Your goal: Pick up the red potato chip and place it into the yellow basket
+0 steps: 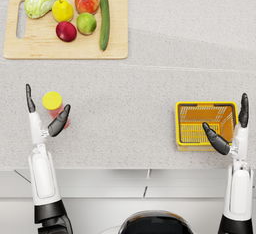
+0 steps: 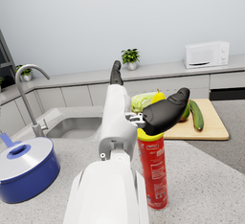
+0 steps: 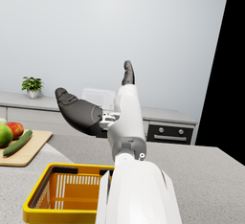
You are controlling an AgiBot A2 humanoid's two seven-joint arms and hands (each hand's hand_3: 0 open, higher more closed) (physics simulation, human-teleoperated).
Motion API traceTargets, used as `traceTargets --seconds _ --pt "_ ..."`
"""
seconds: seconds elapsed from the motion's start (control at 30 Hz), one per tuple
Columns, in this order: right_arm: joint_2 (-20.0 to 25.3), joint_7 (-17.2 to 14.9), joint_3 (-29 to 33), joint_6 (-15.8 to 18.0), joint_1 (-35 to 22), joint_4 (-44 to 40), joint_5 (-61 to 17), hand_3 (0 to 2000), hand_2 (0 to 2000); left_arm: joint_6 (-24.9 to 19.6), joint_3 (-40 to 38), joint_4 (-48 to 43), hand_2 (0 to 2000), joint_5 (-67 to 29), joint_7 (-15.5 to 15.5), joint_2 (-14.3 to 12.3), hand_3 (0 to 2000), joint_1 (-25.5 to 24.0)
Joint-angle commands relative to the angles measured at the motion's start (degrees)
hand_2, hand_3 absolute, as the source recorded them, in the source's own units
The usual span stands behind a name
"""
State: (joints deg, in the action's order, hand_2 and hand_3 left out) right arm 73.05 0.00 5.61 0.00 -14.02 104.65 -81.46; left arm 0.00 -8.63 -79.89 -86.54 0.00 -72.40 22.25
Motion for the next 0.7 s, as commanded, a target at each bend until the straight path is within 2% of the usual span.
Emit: traceTargets --seconds 0.03,0.17,0.33,0.4,0.43,0.47,0.6,0.63,0.7 --pt "0.1 0.0 -2.0 0.0 0.3 1.9 0.0 0 0 0.0 1.9 9.7 0 0.0 0.0 -0.1 0 2.0" --pt "0.4 0.0 -3.6 0.0 1.1 2.2 -0.1 0 0 0.0 3.0 21.6 0 -0.1 0.0 -0.7 0 5.5" --pt "0.8 0.0 -4.7 0.0 1.9 2.6 -0.1 0 0 0.0 4.7 36.6 0 -0.2 0.0 -1.5 0 12.4" --pt "1.2 0.0 -4.7 0.0 -0.5 3.4 -0.1 0 0 0.0 6.1 39.8 0 -0.2 0.0 -1.9 0 14.4" --pt "1.3 0.0 -4.9 0.0 -0.7 3.5 -0.1 0 0 0.0 5.9 40.0 1361 -0.2 0.0 -2.0 327 14.7" --pt "1.4 0.0 -4.8 0.0 -0.7 3.5 -0.1 0 0 0.0 5.4 40.4 2000 -0.2 0.0 -2.1 653 15.1" --pt "1.7 0.0 -4.9 0.0 -0.2 3.3 -0.1 0 0 -0.4 5.2 42.7 2000 -0.2 -0.2 -2.3 1960 17.1" --pt "1.8 0.0 -5.2 0.0 -0.1 3.6 -0.1 0 0 0.3 5.2 43.9 2000 -0.2 -0.2 -2.4 2000 17.8" --pt "1.9 0.0 -6.9 0.0 0.4 4.3 -0.1 0 0 -0.9 6.3 36.3 2000 -0.3 -0.1 -2.4 2000 15.1"
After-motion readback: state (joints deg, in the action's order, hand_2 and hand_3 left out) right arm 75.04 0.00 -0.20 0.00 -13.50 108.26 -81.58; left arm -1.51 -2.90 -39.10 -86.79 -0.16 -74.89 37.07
